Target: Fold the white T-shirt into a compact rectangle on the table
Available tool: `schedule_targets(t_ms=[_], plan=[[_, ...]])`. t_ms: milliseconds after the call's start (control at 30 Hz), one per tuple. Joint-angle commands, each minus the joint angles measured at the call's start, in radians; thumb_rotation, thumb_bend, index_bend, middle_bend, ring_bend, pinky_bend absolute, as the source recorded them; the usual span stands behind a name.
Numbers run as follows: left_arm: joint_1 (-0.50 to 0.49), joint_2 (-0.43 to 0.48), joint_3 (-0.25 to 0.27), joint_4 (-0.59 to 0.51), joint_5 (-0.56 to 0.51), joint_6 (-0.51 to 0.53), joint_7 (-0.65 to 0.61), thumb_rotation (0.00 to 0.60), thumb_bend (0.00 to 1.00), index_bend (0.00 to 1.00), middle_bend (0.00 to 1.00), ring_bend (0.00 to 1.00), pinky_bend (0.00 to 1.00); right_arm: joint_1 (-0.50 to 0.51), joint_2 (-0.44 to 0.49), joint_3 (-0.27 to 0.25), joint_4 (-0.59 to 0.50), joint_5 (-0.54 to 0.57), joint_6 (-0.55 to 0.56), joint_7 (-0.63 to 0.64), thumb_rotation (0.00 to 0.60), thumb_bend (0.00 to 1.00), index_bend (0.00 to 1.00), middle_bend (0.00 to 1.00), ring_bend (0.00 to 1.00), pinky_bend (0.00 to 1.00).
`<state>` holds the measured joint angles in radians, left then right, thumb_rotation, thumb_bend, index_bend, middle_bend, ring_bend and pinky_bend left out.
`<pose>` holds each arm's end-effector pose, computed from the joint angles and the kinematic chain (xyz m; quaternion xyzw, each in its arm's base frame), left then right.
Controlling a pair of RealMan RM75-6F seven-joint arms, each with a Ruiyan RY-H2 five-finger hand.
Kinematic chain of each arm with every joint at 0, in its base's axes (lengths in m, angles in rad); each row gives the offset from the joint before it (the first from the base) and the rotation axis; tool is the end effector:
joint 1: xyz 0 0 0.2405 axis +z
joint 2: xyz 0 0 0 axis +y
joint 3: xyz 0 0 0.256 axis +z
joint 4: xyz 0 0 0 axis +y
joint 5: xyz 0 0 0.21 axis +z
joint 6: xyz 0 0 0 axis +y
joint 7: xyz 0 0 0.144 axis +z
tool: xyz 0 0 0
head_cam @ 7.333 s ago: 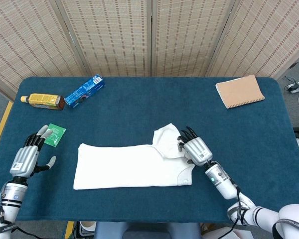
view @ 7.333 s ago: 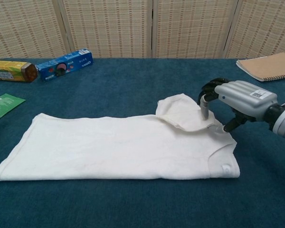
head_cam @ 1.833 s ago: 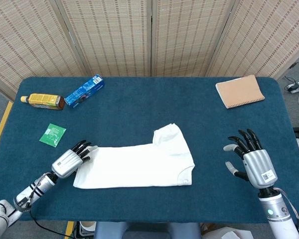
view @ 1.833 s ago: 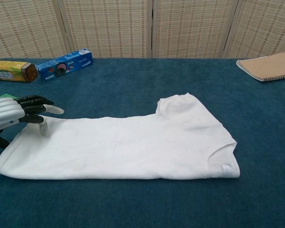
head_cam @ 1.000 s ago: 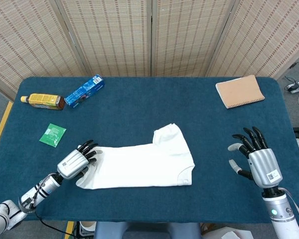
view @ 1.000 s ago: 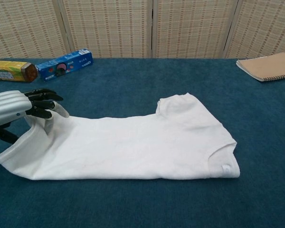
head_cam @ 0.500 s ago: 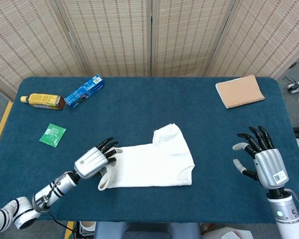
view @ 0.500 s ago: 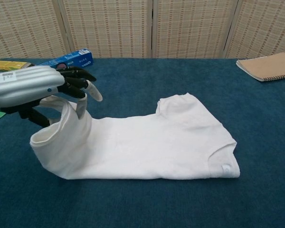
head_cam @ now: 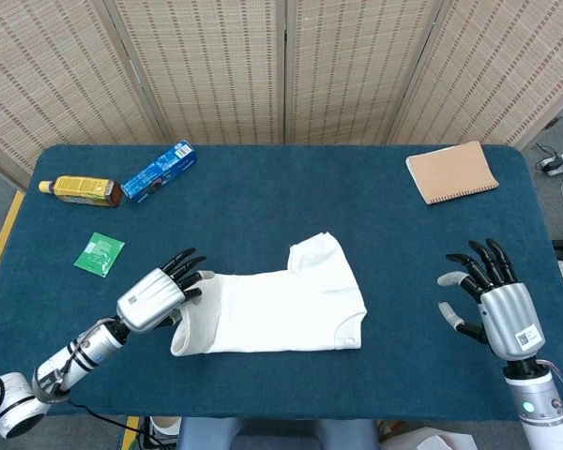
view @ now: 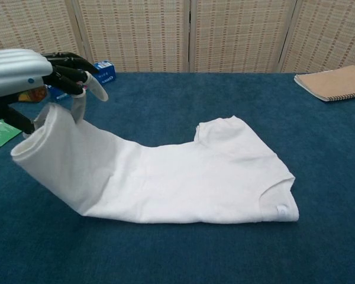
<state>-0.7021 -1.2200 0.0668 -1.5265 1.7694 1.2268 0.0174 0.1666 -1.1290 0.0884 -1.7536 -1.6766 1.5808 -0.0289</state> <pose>-0.1684 0.2934 0.0717 -0.8307 -0.1727 -0.4242 0.3163 -0.2341 -0.2021 0.1566 0.6067 -0.3178 0.5186 0.5118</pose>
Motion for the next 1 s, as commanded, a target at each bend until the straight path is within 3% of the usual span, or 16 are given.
schedule_targets(t_ms=[33, 500, 1000], plan=[[0.031, 0.042, 0.024, -0.003, 0.031, 0.042, -0.031, 0.6, 0.51, 0.65, 0.24, 0.09, 0.0, 0.002, -0.003, 0.0, -0.004, -0.004, -0.002, -0.005, 0.6, 0.24, 0.44, 0.26, 0.08, 0.0], [0.124, 0.136, 0.055, 0.069, 0.009, 0.105, -0.142, 0.6, 0.53, 0.65, 0.24, 0.09, 0.0, 0.025, -0.017, 0.011, -0.041, -0.023, -0.025, -0.05, 0.6, 0.24, 0.44, 0.26, 0.09, 0.0], [0.199, 0.201, 0.069, 0.142, -0.057, 0.073, -0.195, 0.6, 0.54, 0.64, 0.24, 0.09, 0.0, 0.052, -0.029, 0.023, -0.061, -0.026, -0.053, -0.075, 0.6, 0.24, 0.44, 0.26, 0.09, 0.0]])
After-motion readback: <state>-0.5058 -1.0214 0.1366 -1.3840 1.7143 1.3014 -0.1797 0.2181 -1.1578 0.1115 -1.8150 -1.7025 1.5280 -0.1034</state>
